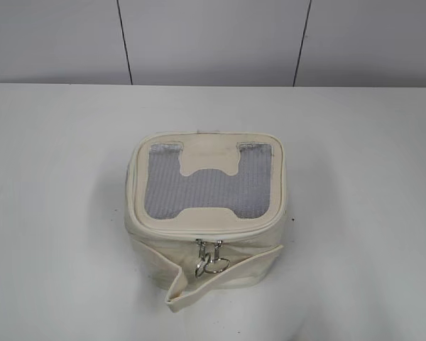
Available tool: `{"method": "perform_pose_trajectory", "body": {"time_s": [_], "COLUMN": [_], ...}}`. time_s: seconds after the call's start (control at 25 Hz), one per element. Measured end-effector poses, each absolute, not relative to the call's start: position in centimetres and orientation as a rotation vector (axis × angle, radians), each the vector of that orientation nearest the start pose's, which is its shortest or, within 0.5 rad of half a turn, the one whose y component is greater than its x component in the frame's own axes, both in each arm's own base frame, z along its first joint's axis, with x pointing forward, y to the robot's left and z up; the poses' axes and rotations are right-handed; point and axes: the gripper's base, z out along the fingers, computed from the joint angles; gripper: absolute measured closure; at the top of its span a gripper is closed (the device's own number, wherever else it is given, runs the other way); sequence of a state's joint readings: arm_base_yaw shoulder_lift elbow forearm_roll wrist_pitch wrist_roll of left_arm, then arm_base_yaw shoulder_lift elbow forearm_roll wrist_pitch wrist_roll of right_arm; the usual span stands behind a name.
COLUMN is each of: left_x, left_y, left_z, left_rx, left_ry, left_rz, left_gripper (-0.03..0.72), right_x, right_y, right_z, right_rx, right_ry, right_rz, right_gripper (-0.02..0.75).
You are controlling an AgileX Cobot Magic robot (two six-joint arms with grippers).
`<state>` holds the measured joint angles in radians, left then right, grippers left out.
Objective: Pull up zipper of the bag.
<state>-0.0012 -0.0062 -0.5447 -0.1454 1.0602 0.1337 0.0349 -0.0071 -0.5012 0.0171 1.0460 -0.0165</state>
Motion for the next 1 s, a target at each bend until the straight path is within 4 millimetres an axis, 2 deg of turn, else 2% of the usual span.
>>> {"method": "perform_pose_trajectory", "body": {"time_s": [1.0], "left_x": [-1.19], "left_y": [-1.15], "left_z": [29.02], "left_rx": [0.145], "left_ry": [1.980], "left_rz": [-0.086], "left_gripper": [0.323], "right_x": [-0.56], "right_y": [0.12], "right_z": [27.88], "right_rx": [-0.053], "right_ry": [2.021], "right_rz": [0.032], "right_gripper": [0.151]}}
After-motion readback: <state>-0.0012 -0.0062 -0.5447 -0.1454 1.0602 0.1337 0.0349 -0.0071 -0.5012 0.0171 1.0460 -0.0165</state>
